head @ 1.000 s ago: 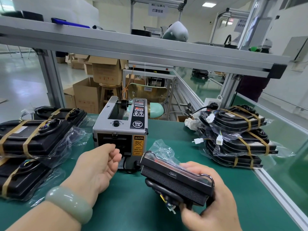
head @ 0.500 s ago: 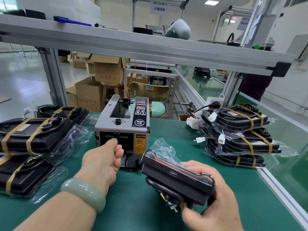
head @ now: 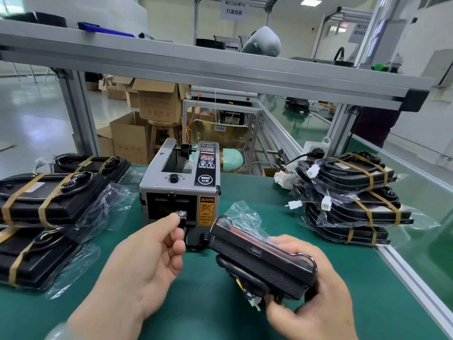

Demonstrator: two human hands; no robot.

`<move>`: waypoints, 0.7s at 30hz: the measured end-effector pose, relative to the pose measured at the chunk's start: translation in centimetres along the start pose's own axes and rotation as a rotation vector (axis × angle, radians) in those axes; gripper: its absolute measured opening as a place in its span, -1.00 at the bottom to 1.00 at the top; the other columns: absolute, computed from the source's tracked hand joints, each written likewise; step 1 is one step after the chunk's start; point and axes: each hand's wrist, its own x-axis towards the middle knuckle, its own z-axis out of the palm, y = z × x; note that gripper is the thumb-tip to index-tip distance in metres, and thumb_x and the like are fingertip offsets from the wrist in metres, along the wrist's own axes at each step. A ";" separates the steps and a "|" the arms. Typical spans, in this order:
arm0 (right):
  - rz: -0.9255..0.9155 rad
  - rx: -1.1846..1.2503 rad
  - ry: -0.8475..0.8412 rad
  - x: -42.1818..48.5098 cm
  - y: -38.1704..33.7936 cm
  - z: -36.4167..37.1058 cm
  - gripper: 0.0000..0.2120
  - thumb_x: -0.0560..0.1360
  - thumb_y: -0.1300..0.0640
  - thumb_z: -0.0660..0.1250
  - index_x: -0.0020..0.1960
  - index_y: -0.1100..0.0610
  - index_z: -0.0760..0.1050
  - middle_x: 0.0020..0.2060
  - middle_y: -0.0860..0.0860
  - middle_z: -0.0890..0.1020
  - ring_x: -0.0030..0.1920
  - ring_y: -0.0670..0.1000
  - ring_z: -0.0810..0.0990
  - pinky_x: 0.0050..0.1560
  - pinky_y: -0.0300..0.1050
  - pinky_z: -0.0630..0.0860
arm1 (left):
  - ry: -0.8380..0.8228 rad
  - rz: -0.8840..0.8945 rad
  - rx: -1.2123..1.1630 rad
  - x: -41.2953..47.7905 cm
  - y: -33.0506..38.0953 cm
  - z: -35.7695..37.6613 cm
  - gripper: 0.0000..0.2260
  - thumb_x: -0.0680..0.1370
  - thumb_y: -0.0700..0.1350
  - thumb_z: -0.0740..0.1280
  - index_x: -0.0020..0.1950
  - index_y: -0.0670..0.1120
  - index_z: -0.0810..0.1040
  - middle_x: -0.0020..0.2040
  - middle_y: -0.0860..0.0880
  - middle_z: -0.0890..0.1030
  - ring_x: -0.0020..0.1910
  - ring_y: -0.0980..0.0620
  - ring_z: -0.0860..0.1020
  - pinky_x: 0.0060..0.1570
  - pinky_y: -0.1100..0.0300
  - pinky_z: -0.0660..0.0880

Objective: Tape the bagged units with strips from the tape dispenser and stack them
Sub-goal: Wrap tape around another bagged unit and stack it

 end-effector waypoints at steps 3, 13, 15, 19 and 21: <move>0.014 0.018 0.020 0.0 -0.3 0.2 -0.49 0.03 0.27 0.37 -0.01 0.11 0.53 0.00 -0.16 0.65 -0.01 -0.18 0.63 -0.03 -0.43 0.47 | -0.119 0.070 0.052 -2.5 -0.5 -0.3 -0.86 0.31 -0.03 0.44 -0.28 -0.07 0.55 -0.43 0.00 0.56 -0.53 0.14 0.49 -0.57 0.30 0.42; -0.020 -0.090 0.081 -0.3 -0.7 1.0 -0.46 0.00 0.33 0.38 -0.02 0.11 0.54 -0.01 -0.11 0.63 0.01 -0.24 0.60 0.00 -0.50 0.41 | -0.134 0.464 0.379 -5.1 -3.5 1.1 -0.76 0.14 0.20 0.41 -0.28 0.15 0.69 -0.03 0.36 0.62 0.16 0.43 0.46 0.09 0.31 0.31; -0.026 -0.086 0.086 -0.3 -0.7 1.2 -0.46 0.00 0.34 0.37 -0.02 0.11 0.54 -0.01 -0.11 0.64 0.00 -0.22 0.61 -0.01 -0.49 0.42 | -0.166 0.452 0.365 -4.9 -4.0 1.4 -0.80 0.21 0.15 0.38 -0.28 0.13 0.70 -0.02 0.33 0.62 0.20 0.45 0.42 0.17 0.26 0.29; -0.037 -0.077 0.073 -0.4 -0.7 1.3 -0.45 0.01 0.34 0.37 0.00 0.12 0.54 0.00 -0.11 0.63 -0.02 -0.21 0.62 -0.03 -0.48 0.43 | -0.243 0.451 0.353 -4.7 -4.4 1.8 -0.63 0.16 0.27 0.35 -0.23 0.09 0.72 0.08 0.22 0.65 0.25 0.46 0.38 0.33 0.15 0.23; -0.040 -0.079 0.066 -0.4 -0.6 1.3 -0.45 0.01 0.34 0.37 0.00 0.11 0.53 0.01 -0.12 0.63 -0.02 -0.20 0.62 -0.03 -0.47 0.44 | -0.251 0.447 0.336 -4.6 -4.5 2.0 -0.61 0.15 0.29 0.33 -0.22 0.09 0.72 0.07 0.21 0.65 0.25 0.43 0.40 0.37 0.12 0.22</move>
